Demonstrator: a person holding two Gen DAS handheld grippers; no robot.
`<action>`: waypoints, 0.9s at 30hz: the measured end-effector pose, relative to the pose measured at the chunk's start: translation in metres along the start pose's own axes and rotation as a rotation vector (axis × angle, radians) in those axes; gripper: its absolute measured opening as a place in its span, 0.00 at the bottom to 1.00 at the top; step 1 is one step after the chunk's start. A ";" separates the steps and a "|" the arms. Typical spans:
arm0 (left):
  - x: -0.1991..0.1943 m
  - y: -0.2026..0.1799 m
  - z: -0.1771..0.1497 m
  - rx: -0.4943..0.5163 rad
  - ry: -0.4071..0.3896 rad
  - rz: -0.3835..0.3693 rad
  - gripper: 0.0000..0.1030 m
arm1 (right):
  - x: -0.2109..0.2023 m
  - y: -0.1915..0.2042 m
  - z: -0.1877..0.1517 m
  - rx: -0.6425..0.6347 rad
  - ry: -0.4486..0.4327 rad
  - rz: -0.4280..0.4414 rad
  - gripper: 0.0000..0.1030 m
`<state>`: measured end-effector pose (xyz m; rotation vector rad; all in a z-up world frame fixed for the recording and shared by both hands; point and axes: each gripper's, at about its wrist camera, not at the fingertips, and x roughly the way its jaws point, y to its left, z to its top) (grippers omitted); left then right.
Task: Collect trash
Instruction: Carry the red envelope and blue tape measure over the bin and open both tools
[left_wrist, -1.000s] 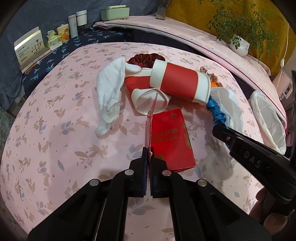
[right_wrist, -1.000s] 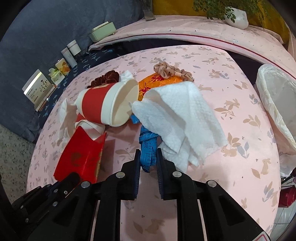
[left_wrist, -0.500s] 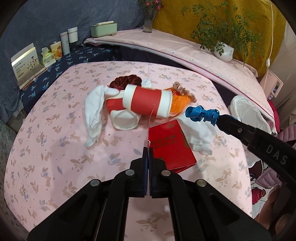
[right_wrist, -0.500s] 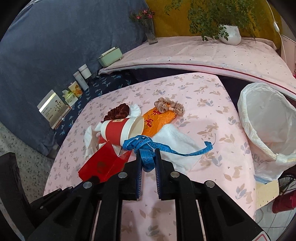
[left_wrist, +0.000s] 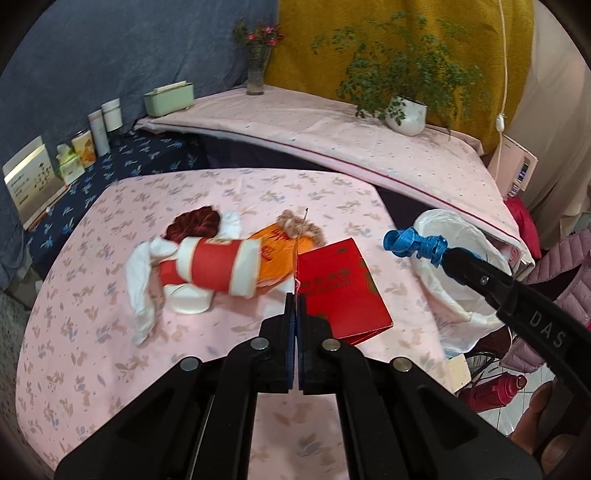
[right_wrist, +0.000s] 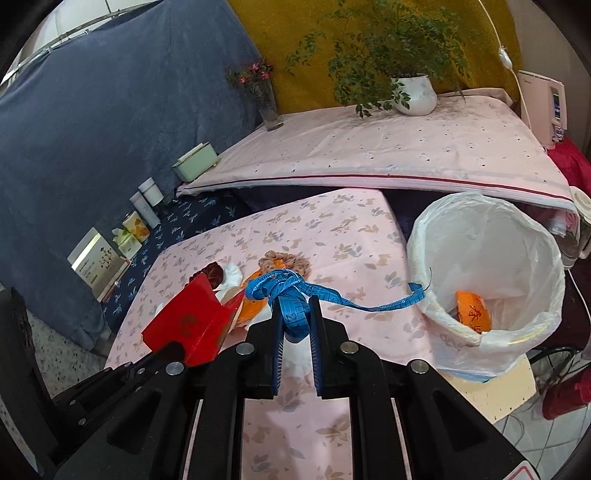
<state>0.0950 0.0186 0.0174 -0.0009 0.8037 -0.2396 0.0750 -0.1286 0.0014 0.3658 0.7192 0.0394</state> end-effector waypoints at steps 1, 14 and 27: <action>0.001 -0.009 0.003 0.012 -0.003 -0.010 0.00 | -0.003 -0.007 0.002 0.007 -0.007 -0.009 0.12; 0.029 -0.117 0.029 0.171 -0.006 -0.130 0.00 | -0.026 -0.102 0.021 0.110 -0.063 -0.157 0.12; 0.086 -0.180 0.046 0.246 0.062 -0.282 0.01 | -0.003 -0.175 0.026 0.200 -0.030 -0.276 0.12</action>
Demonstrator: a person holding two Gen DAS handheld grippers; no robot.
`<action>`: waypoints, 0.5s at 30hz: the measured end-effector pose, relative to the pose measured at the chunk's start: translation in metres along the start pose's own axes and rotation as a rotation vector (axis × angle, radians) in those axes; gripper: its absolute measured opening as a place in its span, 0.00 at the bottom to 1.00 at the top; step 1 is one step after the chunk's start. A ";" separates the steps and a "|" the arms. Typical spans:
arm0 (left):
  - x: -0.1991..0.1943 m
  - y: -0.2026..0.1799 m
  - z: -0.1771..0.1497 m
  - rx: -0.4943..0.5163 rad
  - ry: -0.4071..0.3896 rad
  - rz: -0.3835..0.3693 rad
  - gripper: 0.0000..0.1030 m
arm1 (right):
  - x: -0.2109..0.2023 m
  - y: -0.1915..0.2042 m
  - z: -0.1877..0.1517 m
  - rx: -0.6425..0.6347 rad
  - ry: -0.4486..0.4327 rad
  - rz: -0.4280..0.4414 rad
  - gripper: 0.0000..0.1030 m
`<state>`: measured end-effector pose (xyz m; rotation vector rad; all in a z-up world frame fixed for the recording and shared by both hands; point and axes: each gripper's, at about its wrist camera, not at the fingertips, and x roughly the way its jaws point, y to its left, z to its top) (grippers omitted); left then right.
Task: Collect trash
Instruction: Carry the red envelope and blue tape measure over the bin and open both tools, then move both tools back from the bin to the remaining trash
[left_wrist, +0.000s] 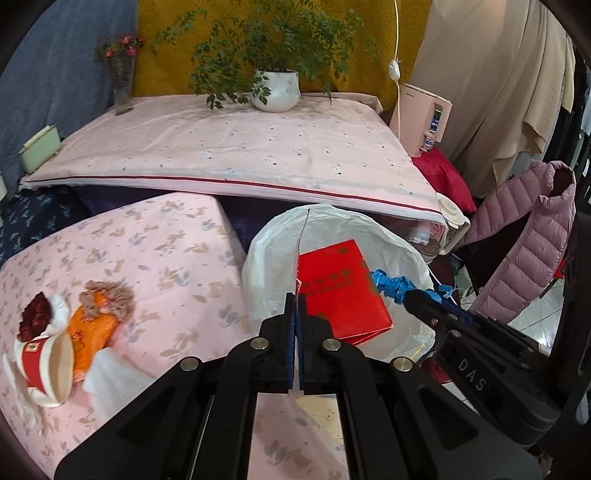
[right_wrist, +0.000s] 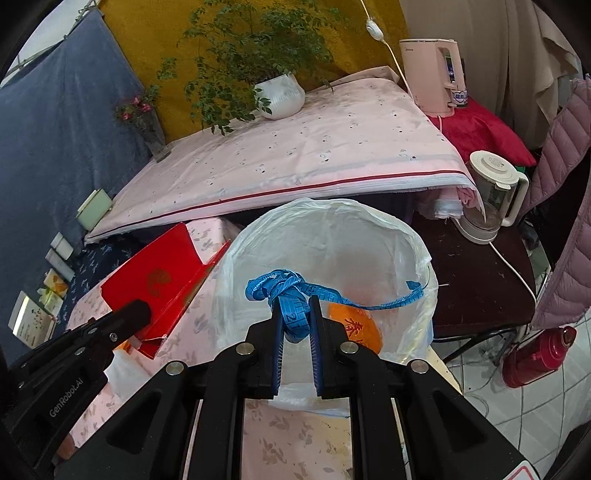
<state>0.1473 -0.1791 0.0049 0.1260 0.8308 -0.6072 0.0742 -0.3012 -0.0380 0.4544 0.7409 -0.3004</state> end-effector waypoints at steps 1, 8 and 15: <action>0.004 0.001 0.002 -0.011 -0.001 -0.012 0.02 | 0.004 -0.001 0.000 0.003 0.005 -0.004 0.12; 0.016 0.008 0.006 -0.038 -0.008 0.007 0.43 | 0.022 -0.007 0.000 0.015 0.014 -0.044 0.29; 0.013 0.021 0.000 -0.049 -0.009 0.056 0.44 | 0.020 0.001 -0.002 0.004 0.006 -0.046 0.39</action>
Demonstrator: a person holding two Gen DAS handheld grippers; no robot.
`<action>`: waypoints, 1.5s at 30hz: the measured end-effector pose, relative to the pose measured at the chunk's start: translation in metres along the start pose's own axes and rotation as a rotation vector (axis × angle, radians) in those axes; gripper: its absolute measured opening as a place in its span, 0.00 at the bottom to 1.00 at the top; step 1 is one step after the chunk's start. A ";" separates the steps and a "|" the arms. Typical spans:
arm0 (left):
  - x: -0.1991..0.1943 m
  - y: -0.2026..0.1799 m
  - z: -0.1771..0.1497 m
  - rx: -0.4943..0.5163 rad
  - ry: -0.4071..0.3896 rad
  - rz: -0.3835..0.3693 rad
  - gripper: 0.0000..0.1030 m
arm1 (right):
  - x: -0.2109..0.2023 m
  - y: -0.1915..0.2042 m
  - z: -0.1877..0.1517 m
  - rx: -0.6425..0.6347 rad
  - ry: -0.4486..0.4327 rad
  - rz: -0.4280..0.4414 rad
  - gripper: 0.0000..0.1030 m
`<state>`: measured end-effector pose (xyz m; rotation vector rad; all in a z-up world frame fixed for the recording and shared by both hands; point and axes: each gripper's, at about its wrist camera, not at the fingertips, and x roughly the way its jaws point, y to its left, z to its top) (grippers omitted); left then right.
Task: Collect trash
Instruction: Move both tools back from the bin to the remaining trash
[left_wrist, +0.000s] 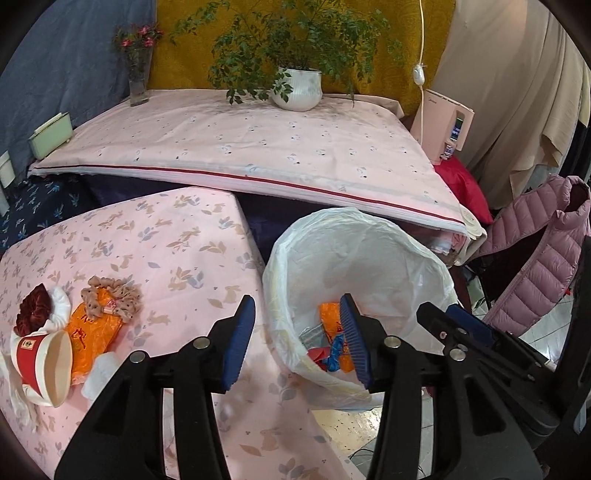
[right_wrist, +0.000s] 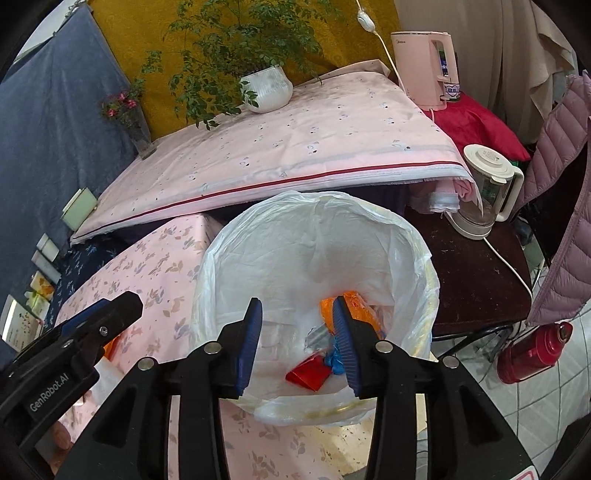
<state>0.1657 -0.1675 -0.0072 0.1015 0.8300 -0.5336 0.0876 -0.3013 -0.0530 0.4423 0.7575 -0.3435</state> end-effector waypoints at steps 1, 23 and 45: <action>-0.001 0.002 -0.001 -0.005 -0.002 0.009 0.44 | -0.001 0.002 -0.001 -0.008 -0.002 -0.002 0.40; -0.053 0.083 -0.038 -0.153 -0.038 0.182 0.60 | -0.030 0.076 -0.032 -0.143 0.005 0.077 0.53; -0.092 0.177 -0.091 -0.277 -0.046 0.366 0.76 | -0.024 0.157 -0.085 -0.261 0.089 0.147 0.65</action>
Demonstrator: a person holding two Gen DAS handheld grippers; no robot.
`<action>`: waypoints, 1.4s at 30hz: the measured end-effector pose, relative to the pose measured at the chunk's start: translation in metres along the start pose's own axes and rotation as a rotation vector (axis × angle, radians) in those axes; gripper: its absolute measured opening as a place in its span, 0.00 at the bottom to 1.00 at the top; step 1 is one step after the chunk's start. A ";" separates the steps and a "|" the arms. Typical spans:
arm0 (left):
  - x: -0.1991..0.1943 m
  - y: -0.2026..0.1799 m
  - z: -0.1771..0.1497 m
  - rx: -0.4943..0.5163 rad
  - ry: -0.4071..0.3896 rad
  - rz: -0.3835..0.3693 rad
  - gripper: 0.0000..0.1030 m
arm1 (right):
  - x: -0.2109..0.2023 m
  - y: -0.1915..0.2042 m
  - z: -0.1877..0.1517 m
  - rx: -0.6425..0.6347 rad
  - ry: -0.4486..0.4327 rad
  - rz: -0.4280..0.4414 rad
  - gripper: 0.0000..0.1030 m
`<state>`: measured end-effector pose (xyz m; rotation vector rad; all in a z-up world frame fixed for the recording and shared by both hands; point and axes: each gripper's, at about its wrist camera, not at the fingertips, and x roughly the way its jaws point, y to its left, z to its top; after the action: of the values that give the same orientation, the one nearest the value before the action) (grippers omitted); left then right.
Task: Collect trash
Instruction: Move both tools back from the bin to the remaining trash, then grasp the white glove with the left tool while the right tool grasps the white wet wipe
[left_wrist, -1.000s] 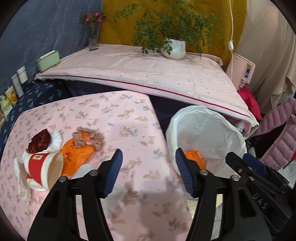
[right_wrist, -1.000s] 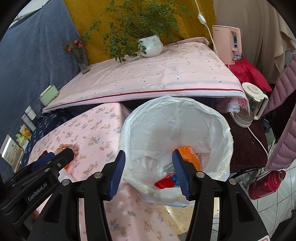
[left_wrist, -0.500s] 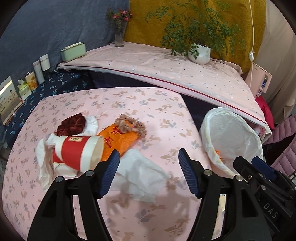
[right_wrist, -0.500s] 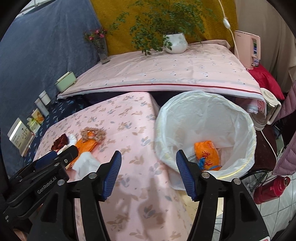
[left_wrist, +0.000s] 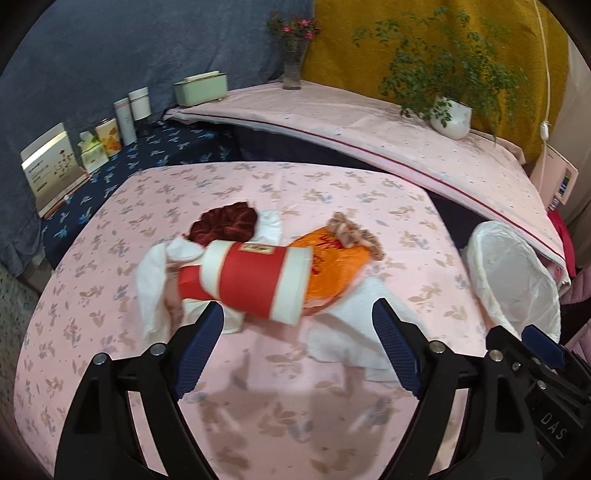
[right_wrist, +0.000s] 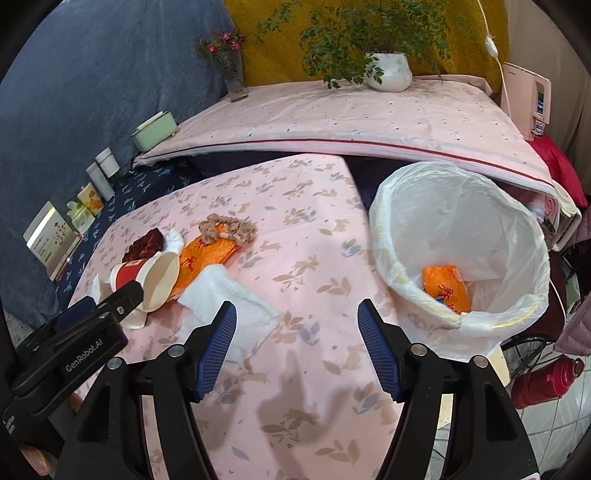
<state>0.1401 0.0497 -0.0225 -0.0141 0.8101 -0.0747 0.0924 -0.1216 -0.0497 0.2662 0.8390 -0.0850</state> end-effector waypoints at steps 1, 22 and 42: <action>0.002 0.008 -0.001 -0.012 0.005 0.009 0.77 | 0.002 0.003 -0.001 -0.002 0.006 0.003 0.66; 0.042 0.137 -0.011 -0.238 0.086 0.103 0.77 | 0.061 0.050 -0.014 -0.004 0.084 0.001 0.69; 0.088 0.165 -0.015 -0.310 0.163 0.011 0.30 | 0.107 0.069 -0.014 -0.041 0.119 -0.046 0.70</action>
<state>0.1997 0.2081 -0.1036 -0.2993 0.9784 0.0610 0.1659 -0.0484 -0.1252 0.2154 0.9646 -0.0956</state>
